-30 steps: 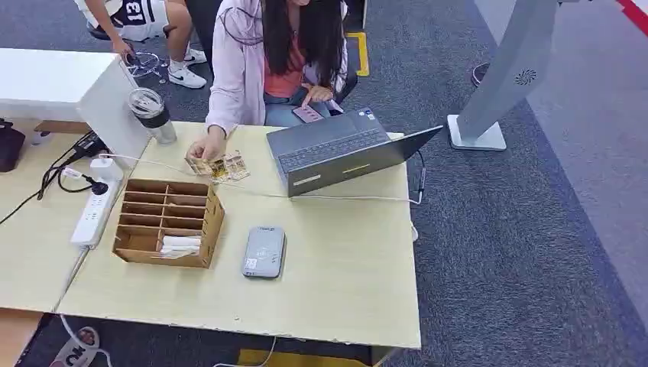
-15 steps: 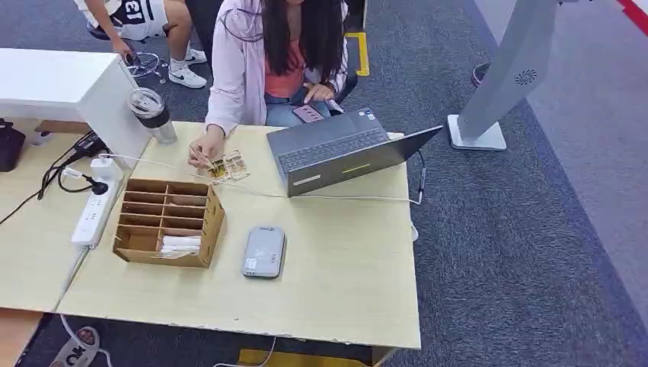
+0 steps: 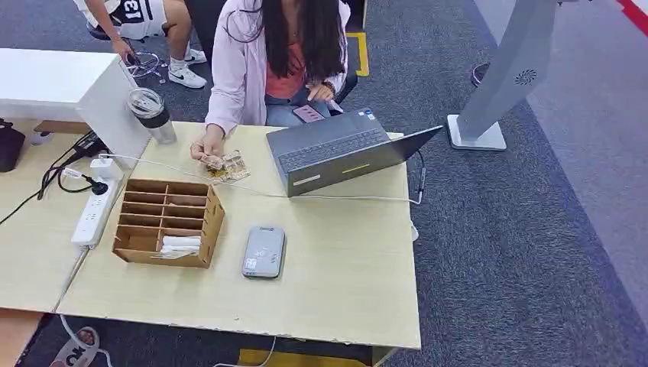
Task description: Pass the card to the sensor for recognition and then transmit it.
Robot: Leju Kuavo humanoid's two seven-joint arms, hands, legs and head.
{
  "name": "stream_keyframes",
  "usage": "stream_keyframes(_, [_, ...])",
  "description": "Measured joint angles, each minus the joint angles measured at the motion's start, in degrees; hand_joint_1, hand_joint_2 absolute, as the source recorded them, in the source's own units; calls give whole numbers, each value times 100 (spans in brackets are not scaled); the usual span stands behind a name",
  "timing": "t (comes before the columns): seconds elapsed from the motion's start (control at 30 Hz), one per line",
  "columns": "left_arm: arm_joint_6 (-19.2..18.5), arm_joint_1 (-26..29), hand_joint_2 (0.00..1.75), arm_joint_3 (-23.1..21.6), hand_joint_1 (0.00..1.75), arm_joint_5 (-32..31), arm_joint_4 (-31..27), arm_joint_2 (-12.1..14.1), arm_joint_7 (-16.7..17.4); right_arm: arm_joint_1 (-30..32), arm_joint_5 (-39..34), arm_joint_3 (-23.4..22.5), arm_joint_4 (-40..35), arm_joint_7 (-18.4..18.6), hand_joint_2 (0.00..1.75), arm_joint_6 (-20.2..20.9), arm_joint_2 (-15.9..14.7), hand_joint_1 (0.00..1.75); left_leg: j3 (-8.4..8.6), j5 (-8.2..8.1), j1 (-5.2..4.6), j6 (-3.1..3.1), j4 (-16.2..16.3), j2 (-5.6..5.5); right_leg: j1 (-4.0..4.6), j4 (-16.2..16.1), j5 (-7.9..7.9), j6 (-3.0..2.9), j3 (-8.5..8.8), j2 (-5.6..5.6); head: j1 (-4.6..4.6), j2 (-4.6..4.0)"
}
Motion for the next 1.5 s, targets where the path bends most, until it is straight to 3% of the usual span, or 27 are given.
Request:
stream_keyframes(0.17, [79, 58, 175, -118, 0, 24, -929, -57, -46, 2, 197, 144, 26, 318, 0, 92, -9, 0, 1, 0, 1, 0, 0, 1, 0, 0, 0, 0, -2, -1, 4, 0])
stream_keyframes(0.27, [377, 27, 175, -351, 0, -107, -1336, 67, -170, 0, 319, 223, 39, 396, 0, 179, -41, 0, 3, 1, 1, -1, 0, 1, 0, 0, 0, 0, -1, 0, 4, 0])
stream_keyframes(0.57, [1480, -591, 175, -1169, 0, -1195, -1446, 529, -343, -4, 518, 361, 50, 394, 0, 367, -112, 0, 5, 13, 3, -5, 0, 2, 0, 1, 6, -5, 0, 2, 2, 0])
stream_keyframes(0.8, [1924, -1190, 175, -1804, 0, -2132, -993, 688, -177, -9, 590, 441, 50, 344, 0, 464, -138, 0, 5, 13, 2, -5, 2, 4, 0, 1, 9, -3, 0, 5, 2, 0])
stream_keyframes(1.43, [3229, -2759, 175, -3515, 0, -4737, 967, 1036, 426, -38, 835, 597, 52, 197, 0, 739, -212, 0, 3, 16, 3, -2, 5, 9, 0, 2, 19, -9, 6, 12, 4, 0])
stream_keyframes(1.47, [3296, -2815, 175, -3612, 0, -4862, 1051, 1053, 435, -39, 859, 597, 52, 189, 175, 769, -216, 0, 3, 16, 3, -2, 5, 11, 0, 2, 20, -10, 5, 13, 0, 0])
stream_keyframes(1.5, [3362, -2891, 175, -3681, 0, -4993, 1151, 1064, 485, -38, 874, 597, 52, 186, 175, 791, -223, 0, 3, 16, 3, -2, 5, 11, 0, 2, 20, -10, 5, 14, 2, 0])
